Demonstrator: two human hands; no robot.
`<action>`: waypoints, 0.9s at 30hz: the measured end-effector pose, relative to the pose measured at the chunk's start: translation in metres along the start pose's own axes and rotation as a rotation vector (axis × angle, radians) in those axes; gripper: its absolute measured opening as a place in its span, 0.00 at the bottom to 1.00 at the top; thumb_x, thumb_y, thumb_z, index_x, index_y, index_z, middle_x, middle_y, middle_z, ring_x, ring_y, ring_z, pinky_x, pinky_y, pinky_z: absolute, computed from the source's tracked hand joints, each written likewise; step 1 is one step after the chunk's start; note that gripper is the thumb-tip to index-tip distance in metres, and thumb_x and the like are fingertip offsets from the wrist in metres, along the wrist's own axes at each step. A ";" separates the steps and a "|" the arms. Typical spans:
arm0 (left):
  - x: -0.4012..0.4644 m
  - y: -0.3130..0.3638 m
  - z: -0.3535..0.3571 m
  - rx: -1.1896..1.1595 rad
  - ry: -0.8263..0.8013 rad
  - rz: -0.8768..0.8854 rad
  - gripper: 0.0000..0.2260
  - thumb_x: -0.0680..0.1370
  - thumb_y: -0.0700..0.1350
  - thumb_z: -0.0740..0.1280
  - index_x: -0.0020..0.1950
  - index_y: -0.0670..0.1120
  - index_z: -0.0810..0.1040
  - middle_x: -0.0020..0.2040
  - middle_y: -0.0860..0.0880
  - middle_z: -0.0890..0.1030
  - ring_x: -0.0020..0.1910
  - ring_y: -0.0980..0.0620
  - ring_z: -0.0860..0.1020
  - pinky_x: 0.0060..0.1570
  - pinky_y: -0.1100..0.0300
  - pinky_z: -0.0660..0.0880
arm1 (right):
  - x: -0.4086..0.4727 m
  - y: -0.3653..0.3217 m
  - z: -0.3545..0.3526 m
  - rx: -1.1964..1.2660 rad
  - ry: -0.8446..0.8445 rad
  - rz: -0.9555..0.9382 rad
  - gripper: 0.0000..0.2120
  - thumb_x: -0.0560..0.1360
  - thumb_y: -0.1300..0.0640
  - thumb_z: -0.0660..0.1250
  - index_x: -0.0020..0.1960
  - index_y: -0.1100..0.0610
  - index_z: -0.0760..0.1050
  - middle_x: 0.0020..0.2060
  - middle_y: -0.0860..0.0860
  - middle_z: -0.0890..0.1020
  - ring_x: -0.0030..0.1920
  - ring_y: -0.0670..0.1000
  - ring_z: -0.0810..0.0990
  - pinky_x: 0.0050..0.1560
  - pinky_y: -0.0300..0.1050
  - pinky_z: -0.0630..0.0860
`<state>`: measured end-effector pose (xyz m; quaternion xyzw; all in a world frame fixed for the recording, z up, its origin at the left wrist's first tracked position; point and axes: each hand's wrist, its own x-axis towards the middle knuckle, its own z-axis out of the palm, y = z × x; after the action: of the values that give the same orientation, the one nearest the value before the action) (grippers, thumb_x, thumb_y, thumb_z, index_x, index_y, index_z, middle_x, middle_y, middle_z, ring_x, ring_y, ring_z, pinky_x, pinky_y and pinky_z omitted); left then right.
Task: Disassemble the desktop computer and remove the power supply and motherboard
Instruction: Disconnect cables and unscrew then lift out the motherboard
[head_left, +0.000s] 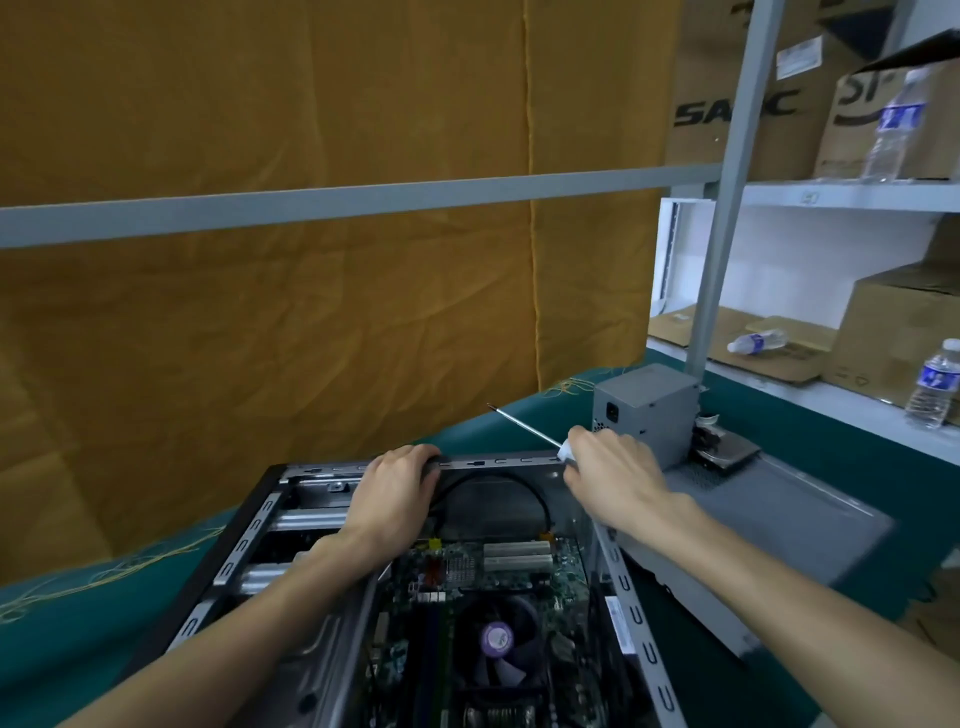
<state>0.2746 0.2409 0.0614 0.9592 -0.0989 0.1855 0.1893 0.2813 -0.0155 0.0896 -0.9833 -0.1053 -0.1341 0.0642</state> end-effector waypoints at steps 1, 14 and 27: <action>0.000 -0.001 0.000 0.010 0.007 0.001 0.11 0.84 0.44 0.63 0.65 0.46 0.78 0.61 0.48 0.82 0.61 0.45 0.78 0.60 0.51 0.72 | 0.001 0.001 0.000 -0.003 -0.002 -0.006 0.07 0.82 0.56 0.63 0.48 0.53 0.65 0.38 0.51 0.74 0.38 0.57 0.73 0.37 0.48 0.65; -0.016 -0.051 -0.037 0.170 -0.059 -0.207 0.13 0.84 0.42 0.60 0.68 0.46 0.77 0.60 0.45 0.83 0.58 0.41 0.79 0.56 0.49 0.74 | 0.064 -0.050 0.014 0.063 -0.114 -0.270 0.06 0.81 0.58 0.62 0.56 0.59 0.74 0.45 0.56 0.78 0.45 0.61 0.79 0.37 0.52 0.68; -0.039 -0.051 -0.057 0.195 -0.117 -0.110 0.11 0.84 0.52 0.61 0.61 0.47 0.76 0.56 0.47 0.80 0.55 0.43 0.79 0.52 0.49 0.77 | 0.040 -0.076 0.017 -0.265 -0.015 -0.227 0.10 0.82 0.56 0.64 0.61 0.60 0.71 0.51 0.58 0.84 0.51 0.61 0.84 0.39 0.49 0.70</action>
<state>0.2339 0.3142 0.0782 0.9862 -0.0385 0.1273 0.0990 0.3059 0.0678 0.0916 -0.9659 -0.1977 -0.1456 -0.0823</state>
